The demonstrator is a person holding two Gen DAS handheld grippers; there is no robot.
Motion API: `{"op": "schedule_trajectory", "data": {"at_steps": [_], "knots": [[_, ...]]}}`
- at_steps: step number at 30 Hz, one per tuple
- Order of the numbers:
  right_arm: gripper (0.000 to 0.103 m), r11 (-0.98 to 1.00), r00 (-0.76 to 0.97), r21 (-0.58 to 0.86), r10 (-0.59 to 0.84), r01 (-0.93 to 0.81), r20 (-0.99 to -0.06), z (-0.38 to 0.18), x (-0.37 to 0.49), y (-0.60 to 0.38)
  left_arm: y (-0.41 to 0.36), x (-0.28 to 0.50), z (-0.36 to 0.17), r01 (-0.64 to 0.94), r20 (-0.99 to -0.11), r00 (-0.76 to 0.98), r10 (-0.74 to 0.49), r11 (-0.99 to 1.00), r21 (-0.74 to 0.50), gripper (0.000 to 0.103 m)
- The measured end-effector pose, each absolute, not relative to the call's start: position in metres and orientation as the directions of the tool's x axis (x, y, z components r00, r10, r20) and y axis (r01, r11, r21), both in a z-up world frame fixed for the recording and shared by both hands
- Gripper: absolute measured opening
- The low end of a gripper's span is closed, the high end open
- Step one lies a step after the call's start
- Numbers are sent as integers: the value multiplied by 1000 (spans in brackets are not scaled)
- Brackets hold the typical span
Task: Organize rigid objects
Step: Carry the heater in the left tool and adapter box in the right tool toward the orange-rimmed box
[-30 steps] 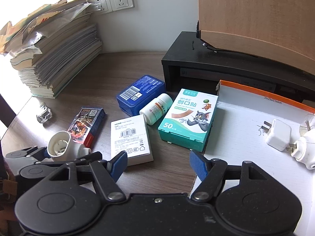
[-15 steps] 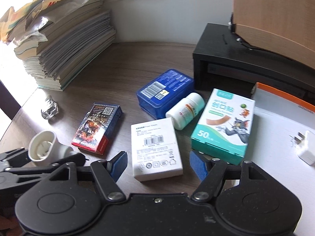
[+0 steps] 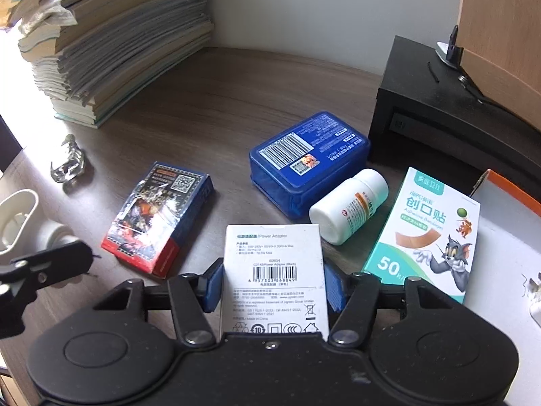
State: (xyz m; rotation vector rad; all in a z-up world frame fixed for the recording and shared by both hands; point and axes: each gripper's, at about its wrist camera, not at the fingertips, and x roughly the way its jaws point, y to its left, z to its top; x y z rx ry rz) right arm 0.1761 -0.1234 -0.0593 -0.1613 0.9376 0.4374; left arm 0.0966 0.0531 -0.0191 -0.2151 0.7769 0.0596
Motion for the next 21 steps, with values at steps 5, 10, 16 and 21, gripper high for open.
{"op": "schedule_trajectory", "data": {"at_steps": [5,10,16,21], "knots": [[71,911,550,80,311,-404,-775,-37,160,-143,39,100,-11,-115,-690,723,-29,980,-162,71],[71,935,593,102,297,-339,-748,-15,149,-173,17,102,-2,-74,-676,734,-63,982,-171,71],[71,964,642,114,246,-240,-726,2,128,-221,-20,103,8,12,-657,743,-129,984,-180,71],[71,982,676,122,188,-145,-712,13,112,-262,-57,104,15,91,-644,739,-198,976,-196,71]]}}
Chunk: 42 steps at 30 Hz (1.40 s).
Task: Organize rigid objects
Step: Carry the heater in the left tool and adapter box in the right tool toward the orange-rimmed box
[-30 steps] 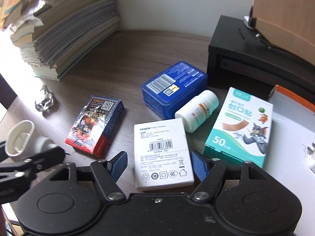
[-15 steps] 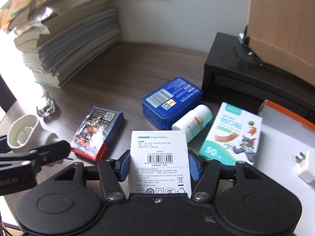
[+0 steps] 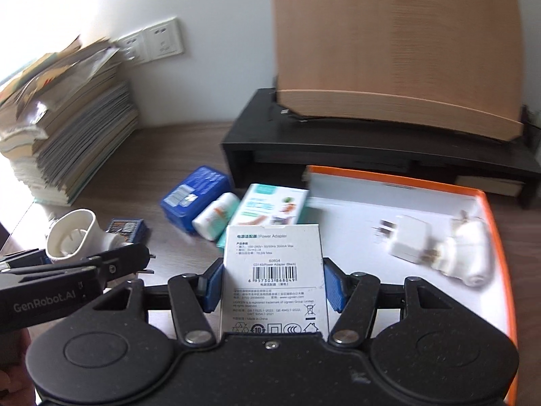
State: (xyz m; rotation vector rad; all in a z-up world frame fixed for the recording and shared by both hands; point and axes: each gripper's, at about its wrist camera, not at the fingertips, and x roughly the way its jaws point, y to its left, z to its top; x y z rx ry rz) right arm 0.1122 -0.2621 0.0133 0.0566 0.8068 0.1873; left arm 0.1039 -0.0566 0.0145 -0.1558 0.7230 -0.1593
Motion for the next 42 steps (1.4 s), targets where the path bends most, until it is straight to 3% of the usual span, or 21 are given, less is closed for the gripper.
{"op": "schedule_trajectory", "data": {"at_steps": [17,42], "knots": [[71,983,721,128,-4,129,-693,27,57,-368,-163,105,14,330,-639,670,-378,923,-200,71],[71,982,727,129,-12,138,-686,31,57,-371,-171,101,17,339,-643,671,-369,924,-176,71]]}}
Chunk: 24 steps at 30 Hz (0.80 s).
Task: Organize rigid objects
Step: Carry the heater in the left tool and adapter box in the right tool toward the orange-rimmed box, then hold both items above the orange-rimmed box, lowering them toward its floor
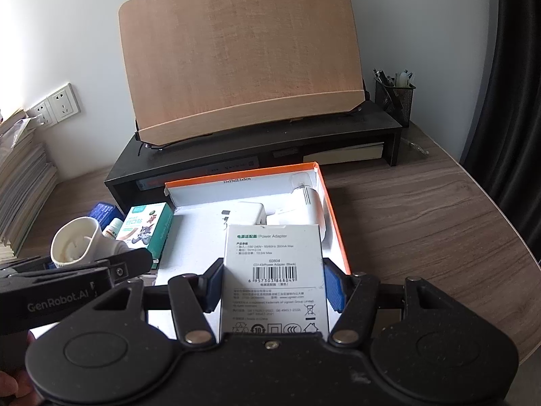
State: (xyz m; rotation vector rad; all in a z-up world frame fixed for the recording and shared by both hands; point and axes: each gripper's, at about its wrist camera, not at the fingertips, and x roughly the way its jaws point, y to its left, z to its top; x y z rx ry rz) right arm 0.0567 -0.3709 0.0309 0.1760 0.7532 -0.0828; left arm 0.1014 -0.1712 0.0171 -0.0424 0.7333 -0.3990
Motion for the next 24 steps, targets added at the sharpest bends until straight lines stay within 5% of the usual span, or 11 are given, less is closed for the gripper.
{"op": "schedule_trajectory", "data": {"at_steps": [24], "knots": [[71,982,723,131,-8,136,-691,27,64,-373,-175,105,16,329,-648,671,-359,928,-174,71]]}}
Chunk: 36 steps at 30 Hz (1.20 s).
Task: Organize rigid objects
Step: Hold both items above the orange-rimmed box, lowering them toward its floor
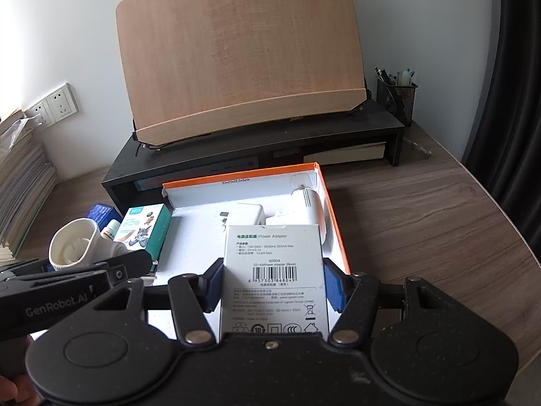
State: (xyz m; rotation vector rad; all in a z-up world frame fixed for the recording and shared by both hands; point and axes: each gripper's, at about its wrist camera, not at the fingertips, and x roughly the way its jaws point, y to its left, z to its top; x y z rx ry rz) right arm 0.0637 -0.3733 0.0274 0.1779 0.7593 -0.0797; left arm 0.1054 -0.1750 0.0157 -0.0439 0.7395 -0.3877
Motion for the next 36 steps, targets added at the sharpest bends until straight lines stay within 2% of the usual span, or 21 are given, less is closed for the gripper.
{"op": "schedule_trajectory", "data": {"at_steps": [36], "knots": [[71,980,734,138,-14,146,-679,33,61,-378,-182,105,24,358,-635,675,-377,919,-165,71]]}}
